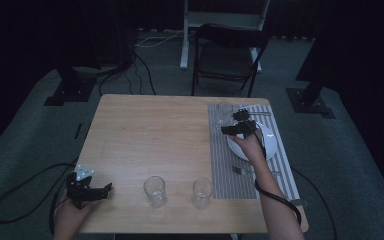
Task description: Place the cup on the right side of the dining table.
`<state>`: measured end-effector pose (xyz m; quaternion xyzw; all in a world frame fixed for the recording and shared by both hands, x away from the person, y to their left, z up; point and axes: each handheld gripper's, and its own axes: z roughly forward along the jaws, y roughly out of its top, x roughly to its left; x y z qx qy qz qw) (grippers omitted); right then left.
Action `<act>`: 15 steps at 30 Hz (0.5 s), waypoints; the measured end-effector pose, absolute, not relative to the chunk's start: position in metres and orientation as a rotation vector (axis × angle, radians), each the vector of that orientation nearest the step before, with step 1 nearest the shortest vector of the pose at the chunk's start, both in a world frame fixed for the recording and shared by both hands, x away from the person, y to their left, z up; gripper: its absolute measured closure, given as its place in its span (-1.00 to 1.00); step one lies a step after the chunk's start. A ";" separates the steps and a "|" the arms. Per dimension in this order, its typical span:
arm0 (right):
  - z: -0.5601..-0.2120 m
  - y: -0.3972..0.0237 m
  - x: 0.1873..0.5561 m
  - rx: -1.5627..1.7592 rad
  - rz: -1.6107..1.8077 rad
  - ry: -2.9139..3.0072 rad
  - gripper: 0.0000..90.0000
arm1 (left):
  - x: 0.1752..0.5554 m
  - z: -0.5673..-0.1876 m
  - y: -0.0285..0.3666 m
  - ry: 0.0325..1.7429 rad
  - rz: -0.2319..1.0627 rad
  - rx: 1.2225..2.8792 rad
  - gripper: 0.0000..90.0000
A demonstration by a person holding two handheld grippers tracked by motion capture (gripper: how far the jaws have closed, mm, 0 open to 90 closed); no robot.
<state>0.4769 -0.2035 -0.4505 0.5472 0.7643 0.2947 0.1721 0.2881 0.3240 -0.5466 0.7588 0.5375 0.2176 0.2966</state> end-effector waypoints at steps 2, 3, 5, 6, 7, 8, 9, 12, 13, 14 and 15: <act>-0.451 -0.203 0.473 1.541 0.830 2.177 -0.61 | 0.288 -0.547 0.324 1.429 0.578 2.017 -1.00; -0.451 -0.203 0.471 1.532 0.822 2.176 -0.61 | 0.288 -0.547 0.324 1.429 0.579 2.017 -0.99; -0.453 -0.204 0.469 1.538 0.828 2.178 -0.61 | 0.288 -0.547 0.324 1.429 0.579 2.018 -0.99; -0.453 -0.206 0.468 1.544 0.831 2.178 -0.61 | 0.288 -0.547 0.324 1.429 0.579 2.017 -1.00; -0.454 -0.207 0.466 1.546 0.833 2.174 -0.61 | 0.288 -0.547 0.324 1.429 0.579 2.017 -1.00; -0.455 -0.208 0.465 1.547 0.842 2.173 -0.61 | 0.288 -0.547 0.324 1.429 0.579 2.017 -0.99; -0.456 -0.209 0.463 1.555 0.845 2.177 -0.61 | 0.288 -0.547 0.324 1.429 0.579 2.017 -1.00; -0.458 -0.212 0.457 1.551 0.850 2.179 -0.61 | 0.288 -0.547 0.324 1.429 0.579 2.018 -1.00; -0.459 -0.213 0.455 1.547 0.851 2.178 -0.61 | 0.288 -0.547 0.324 1.429 0.579 2.018 -0.99; -0.459 -0.214 0.453 1.549 0.851 2.180 -0.61 | 0.288 -0.547 0.324 1.429 0.578 2.018 -1.00; -0.460 -0.215 0.451 1.546 0.849 2.174 -0.61 | 0.288 -0.547 0.324 1.429 0.579 2.018 -1.00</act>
